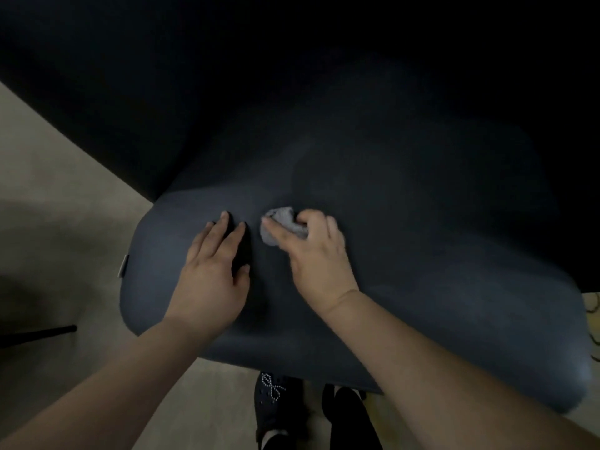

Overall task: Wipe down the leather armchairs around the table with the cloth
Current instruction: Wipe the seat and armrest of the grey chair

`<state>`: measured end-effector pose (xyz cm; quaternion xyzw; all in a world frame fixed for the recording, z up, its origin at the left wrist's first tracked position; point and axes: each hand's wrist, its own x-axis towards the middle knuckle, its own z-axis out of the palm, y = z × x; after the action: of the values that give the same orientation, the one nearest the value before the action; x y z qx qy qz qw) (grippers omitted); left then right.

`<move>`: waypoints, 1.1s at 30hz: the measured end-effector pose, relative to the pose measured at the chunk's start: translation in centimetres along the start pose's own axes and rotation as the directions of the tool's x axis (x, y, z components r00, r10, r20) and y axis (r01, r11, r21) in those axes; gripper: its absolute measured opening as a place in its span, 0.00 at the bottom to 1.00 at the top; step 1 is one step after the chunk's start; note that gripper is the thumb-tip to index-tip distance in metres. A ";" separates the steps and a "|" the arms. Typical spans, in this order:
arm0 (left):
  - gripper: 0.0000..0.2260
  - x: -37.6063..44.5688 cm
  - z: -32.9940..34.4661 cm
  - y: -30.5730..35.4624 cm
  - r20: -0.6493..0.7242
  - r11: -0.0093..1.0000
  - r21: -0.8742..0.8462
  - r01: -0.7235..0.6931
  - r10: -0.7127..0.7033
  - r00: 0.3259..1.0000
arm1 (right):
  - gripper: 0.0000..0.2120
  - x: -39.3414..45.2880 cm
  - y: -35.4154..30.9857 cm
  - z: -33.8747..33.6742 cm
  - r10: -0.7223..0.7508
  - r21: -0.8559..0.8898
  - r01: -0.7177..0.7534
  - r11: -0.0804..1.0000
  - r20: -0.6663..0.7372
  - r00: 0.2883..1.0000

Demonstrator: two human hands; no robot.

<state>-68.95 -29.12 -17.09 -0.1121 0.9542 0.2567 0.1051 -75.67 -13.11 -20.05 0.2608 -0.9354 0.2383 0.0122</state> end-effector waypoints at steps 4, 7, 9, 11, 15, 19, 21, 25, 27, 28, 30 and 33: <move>0.28 0.2 0.1 0.3 -0.007 0.999 -0.019 0.028 -0.028 1.000 | 0.23 0.3 5.0 -2.9 0.273 -0.064 -0.286 0.956 -0.159 0.949; 0.28 0.1 0.3 0.4 -0.010 0.999 -0.016 0.043 -0.043 0.999 | 0.24 1.1 5.8 -3.1 0.461 -0.046 -0.480 0.876 -0.215 0.861; 0.28 0.1 0.5 0.5 -0.014 0.998 -0.015 0.061 -0.062 0.998 | 0.25 1.7 3.8 -1.9 0.472 -0.020 -0.485 0.875 -0.194 0.860; 0.28 0.1 0.6 0.7 -0.014 0.997 -0.008 0.071 -0.071 0.997 | 0.25 1.6 0.7 -0.4 0.399 0.045 -0.396 0.917 -0.131 0.908; 0.29 0.1 0.6 1.1 0.014 0.998 0.014 0.057 -0.057 0.998 | 0.28 -0.8 -2.3 1.1 0.093 0.067 -0.090 0.994 -0.047 0.995; 0.28 -0.1 0.6 2.0 0.053 0.995 0.097 -0.027 0.022 0.998 | 0.28 -2.8 2.3 -1.0 0.000 0.017 0.001 1.000 -0.058 0.998; 0.28 0.0 0.9 3.0 0.067 0.994 0.105 -0.042 0.035 0.997 | 0.24 -4.1 5.6 -2.8 0.089 -0.032 -0.092 0.995 -0.092 0.992; 0.28 0.4 2.0 5.3 0.064 0.992 0.094 -0.080 0.074 0.995 | 0.24 -6.1 11.3 -6.5 0.292 -0.074 -0.312 0.947 -0.207 0.934; 0.28 0.4 2.8 6.4 0.066 0.990 0.087 -0.115 0.110 0.992 | 0.25 -7.0 13.9 -8.2 0.419 -0.063 -0.450 0.891 -0.269 0.867; 0.28 0.4 3.1 6.9 0.074 0.987 0.088 -0.134 0.128 0.989 | 0.24 -7.6 15.2 -8.9 0.500 -0.046 -0.539 0.841 -0.312 0.808; 0.28 0.4 3.9 7.7 0.104 0.980 0.104 -0.170 0.159 0.982 | 0.22 -8.2 17.1 -10.1 0.650 0.037 -0.688 0.725 -0.366 0.665; 0.29 0.6 5.1 9.0 0.157 0.965 0.165 -0.206 0.181 0.971 | 0.20 -8.0 16.3 -9.0 0.674 0.088 -0.696 0.712 -0.360 0.645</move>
<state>-71.26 -19.03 -17.34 0.0100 0.9701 0.1858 0.1560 -77.71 7.05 -20.42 -0.1620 -0.9511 0.2419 0.1030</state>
